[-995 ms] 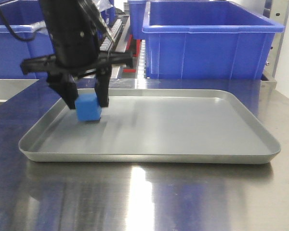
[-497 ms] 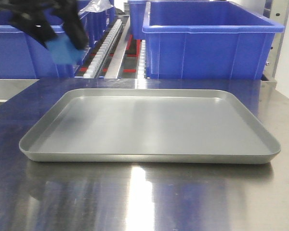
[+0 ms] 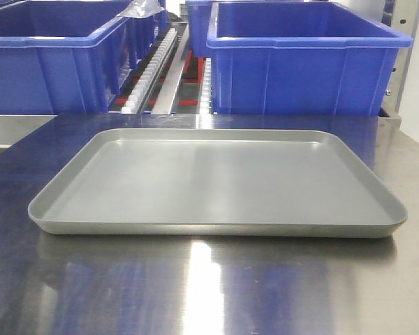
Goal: Sort and place red and blue blocks on shelf
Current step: 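Close the left gripper on the blue cube and lift it, then hold both cubes raised while the base starts turning away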
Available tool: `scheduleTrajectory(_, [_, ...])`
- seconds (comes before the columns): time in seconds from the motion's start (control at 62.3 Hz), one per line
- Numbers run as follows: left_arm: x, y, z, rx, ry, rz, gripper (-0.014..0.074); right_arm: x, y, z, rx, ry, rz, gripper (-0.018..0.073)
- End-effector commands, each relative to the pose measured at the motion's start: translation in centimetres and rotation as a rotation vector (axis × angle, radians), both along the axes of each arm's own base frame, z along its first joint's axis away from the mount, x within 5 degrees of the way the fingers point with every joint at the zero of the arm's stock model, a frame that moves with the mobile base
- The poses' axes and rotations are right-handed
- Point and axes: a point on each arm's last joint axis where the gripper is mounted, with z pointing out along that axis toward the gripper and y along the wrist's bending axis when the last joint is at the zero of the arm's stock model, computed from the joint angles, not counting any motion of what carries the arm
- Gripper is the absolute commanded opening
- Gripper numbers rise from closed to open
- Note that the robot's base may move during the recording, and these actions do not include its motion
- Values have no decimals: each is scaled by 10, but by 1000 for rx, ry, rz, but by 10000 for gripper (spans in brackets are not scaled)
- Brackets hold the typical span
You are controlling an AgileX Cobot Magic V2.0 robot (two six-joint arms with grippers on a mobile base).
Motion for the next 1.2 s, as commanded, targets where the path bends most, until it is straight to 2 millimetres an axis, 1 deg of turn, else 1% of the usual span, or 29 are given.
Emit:
scheduleTrajectory(0.0, [-25, 12, 20, -41, -195, 55, 123, 1, -1, 17, -14, -113, -9, 52])
scheduleTrajectory(0.16, [-67, 20, 11, -59, -281, 61, 123, 1, -1, 17, -14, -113, -9, 52])
scheduleTrajectory(0.257, [-87, 24, 9, -68, -334, 61, 123, 1, -1, 17, -14, -113, -9, 52])
scheduleTrajectory(0.337, [-99, 26, 7, -75, -370, 61, 123, 1, -1, 17, -14, -113, -9, 52])
scheduleTrajectory(0.513, [-122, 31, 10, -88, -483, 64, 123, 1, -1, 17, -14, -113, -9, 52])
scheduleTrajectory(0.61, [-127, 32, 8, -74, -504, 63, 123, 1, -1, 17, -14, -113, -9, 52])
scheduleTrajectory(1.059, [-127, 32, 6, -71, -497, 62, 123, 1, -1, 17, -14, -113, -9, 52])
scheduleTrajectory(1.187, [-126, 31, -1, -44, -455, 50, 123, 1, -1, 17, -14, -113, -9, 52])
